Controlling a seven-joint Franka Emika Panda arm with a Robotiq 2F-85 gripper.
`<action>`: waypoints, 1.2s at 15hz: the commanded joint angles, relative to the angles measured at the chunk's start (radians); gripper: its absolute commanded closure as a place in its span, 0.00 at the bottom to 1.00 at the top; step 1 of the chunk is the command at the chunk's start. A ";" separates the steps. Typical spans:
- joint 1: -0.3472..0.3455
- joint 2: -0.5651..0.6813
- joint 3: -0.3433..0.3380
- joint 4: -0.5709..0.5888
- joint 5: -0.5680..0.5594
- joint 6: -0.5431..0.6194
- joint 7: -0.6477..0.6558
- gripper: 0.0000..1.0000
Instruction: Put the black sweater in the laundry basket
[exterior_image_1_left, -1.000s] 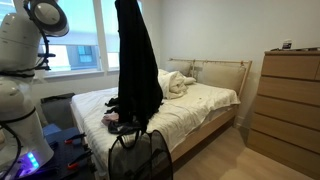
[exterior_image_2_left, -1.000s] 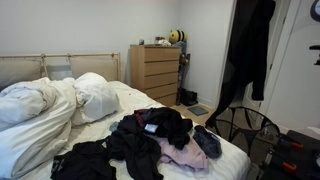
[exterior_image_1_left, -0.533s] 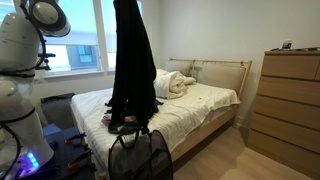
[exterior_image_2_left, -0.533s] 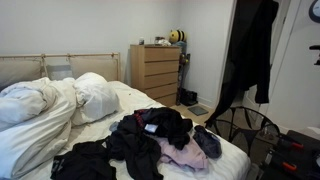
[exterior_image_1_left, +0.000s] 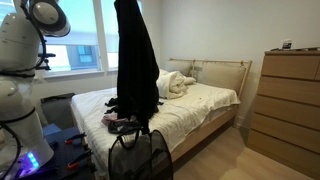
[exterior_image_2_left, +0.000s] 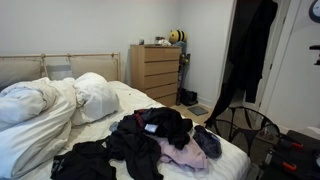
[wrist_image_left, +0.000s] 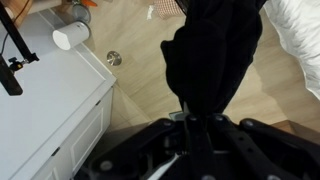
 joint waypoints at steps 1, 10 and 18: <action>-0.013 0.008 -0.017 0.000 0.009 0.005 -0.038 0.98; -0.159 0.126 -0.014 0.027 0.061 0.009 -0.270 0.98; -0.222 0.216 0.034 0.013 0.228 0.028 -0.284 0.98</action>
